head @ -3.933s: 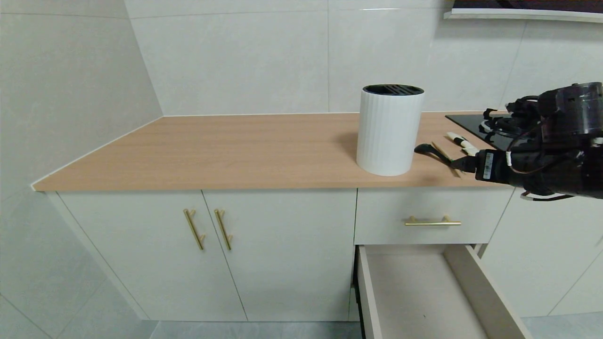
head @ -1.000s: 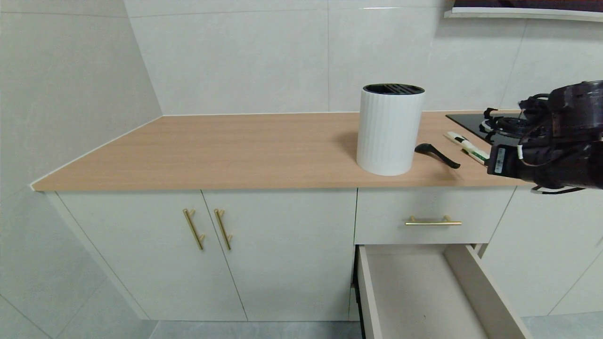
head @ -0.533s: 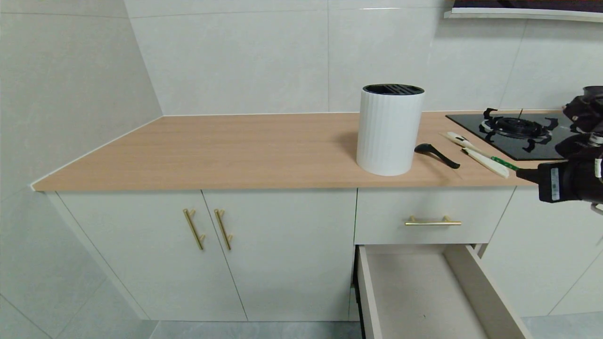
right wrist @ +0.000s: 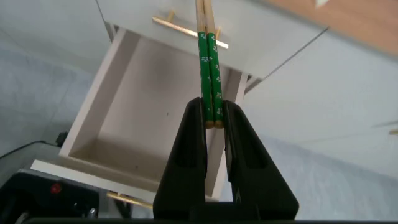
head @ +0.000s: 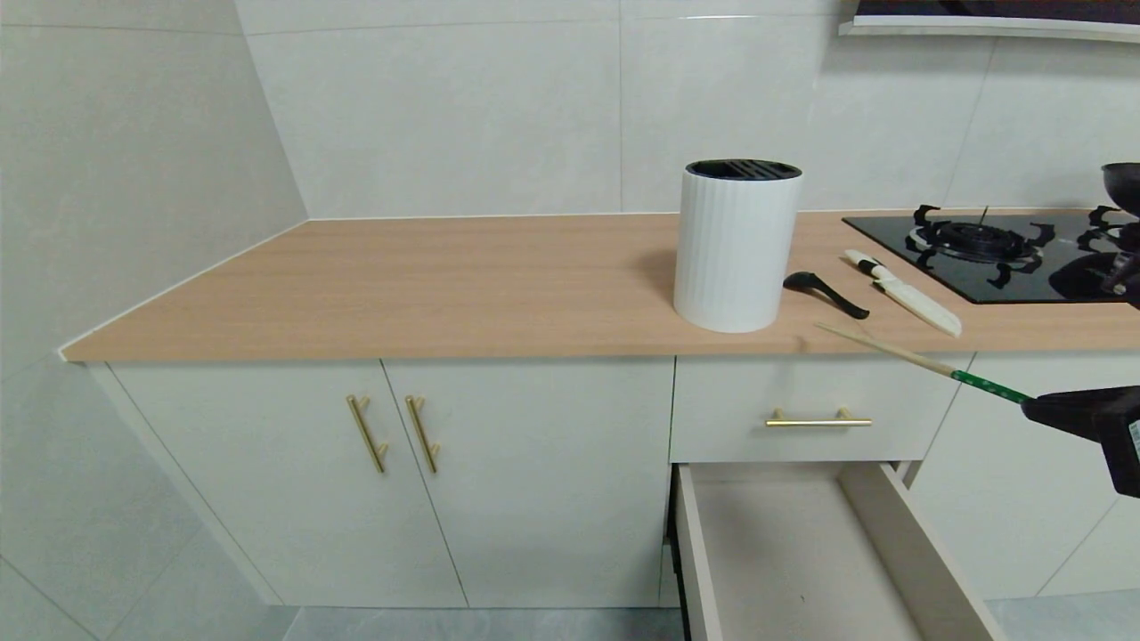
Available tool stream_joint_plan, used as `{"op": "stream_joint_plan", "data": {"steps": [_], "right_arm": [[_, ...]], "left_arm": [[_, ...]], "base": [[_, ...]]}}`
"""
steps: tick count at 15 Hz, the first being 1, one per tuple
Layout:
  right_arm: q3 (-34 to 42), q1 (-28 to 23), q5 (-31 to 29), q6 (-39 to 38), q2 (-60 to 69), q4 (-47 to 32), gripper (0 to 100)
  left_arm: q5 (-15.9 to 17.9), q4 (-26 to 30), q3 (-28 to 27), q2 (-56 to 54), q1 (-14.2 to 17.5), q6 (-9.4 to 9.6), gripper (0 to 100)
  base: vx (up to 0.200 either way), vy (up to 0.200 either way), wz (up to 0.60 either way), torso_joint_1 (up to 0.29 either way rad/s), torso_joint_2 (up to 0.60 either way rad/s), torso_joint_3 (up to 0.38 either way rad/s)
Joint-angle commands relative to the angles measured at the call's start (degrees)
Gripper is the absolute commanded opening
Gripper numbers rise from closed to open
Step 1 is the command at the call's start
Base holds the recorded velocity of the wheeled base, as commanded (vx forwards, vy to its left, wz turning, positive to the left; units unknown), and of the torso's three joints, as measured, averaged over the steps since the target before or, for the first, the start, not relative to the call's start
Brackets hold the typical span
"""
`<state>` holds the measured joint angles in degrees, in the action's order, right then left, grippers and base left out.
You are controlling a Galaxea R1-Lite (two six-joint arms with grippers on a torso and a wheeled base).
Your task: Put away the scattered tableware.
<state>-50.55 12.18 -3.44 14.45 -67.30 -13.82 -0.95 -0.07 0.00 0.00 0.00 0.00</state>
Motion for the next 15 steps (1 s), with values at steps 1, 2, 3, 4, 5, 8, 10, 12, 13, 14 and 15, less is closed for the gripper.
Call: {"op": "stream_joint_plan", "data": {"steps": [1, 2, 3, 4, 5, 8, 10, 12, 13, 14, 15], "right_arm": [[1.6, 3.2, 0.0, 1.2, 2.6, -0.1, 0], [2.4, 5.1, -0.1, 1.6, 3.0, -0.1, 0], [3.2, 6.9, -0.1, 1.6, 3.1, -0.1, 0], [3.9, 8.5, -0.2, 1.7, 3.1, 0.0, 0], [4.3, 10.1, -0.4, 2.0, 3.1, -0.1, 0], [5.5, 12.0, -0.6, 3.0, 3.0, 0.0, 0], [5.6, 12.1, -0.6, 3.3, 2.9, 0.0, 0], [5.9, 12.1, -0.6, 3.8, 2.8, 0.0, 0], [5.9, 12.1, -0.6, 3.8, 2.8, 0.0, 0], [6.0, 12.1, -0.6, 3.8, 2.7, 0.0, 0], [6.0, 12.1, -0.7, 3.8, 2.5, 0.1, 0]], "left_arm": [[0.0, 0.0, 0.0, 0.0, -0.1, 0.0, 100], [0.0, 0.0, 0.0, 0.0, -0.1, 0.0, 100], [0.0, 0.0, 0.0, 0.0, 0.0, -0.09, 100], [0.0, 0.0, 0.0, 0.0, 0.0, 0.0, 100], [0.0, 0.0, 0.0, 0.0, 0.0, 0.0, 100], [0.0, 0.0, 0.0, 0.0, 0.0, 0.0, 100], [0.0, 0.0, 0.0, 0.0, 0.0, 0.0, 100], [0.0, 0.0, 0.0, 0.0, 0.0, 0.0, 100], [0.0, 0.0, 0.0, 0.0, 0.0, 0.0, 100], [0.0, 0.0, 0.0, 0.0, 0.0, 0.0, 100], [0.0, 0.0, 0.0, 0.0, 0.0, 0.0, 100]], "base": [[0.0, 0.0, 0.0, 0.0, 0.0, 0.0], [0.0, 0.0, 0.0, 0.0, 0.0, 0.0], [0.0, 0.0, 0.0, 0.0, 0.0, 0.0], [0.0, 0.0, 0.0, 0.0, 0.0, 0.0], [0.0, 0.0, 0.0, 0.0, 0.0, 0.0], [0.0, 0.0, 0.0, 0.0, 0.0, 0.0], [0.0, 0.0, 0.0, 0.0, 0.0, 0.0], [0.0, 0.0, 0.0, -0.093, 0.21, 0.132], [0.0, 0.0, 0.0, -0.149, 0.38, 0.232], [0.0, 0.0, 0.0, -0.168, 0.42, 0.256], [0.0, 0.0, 0.0, -0.163, 0.44, 0.271]]}}
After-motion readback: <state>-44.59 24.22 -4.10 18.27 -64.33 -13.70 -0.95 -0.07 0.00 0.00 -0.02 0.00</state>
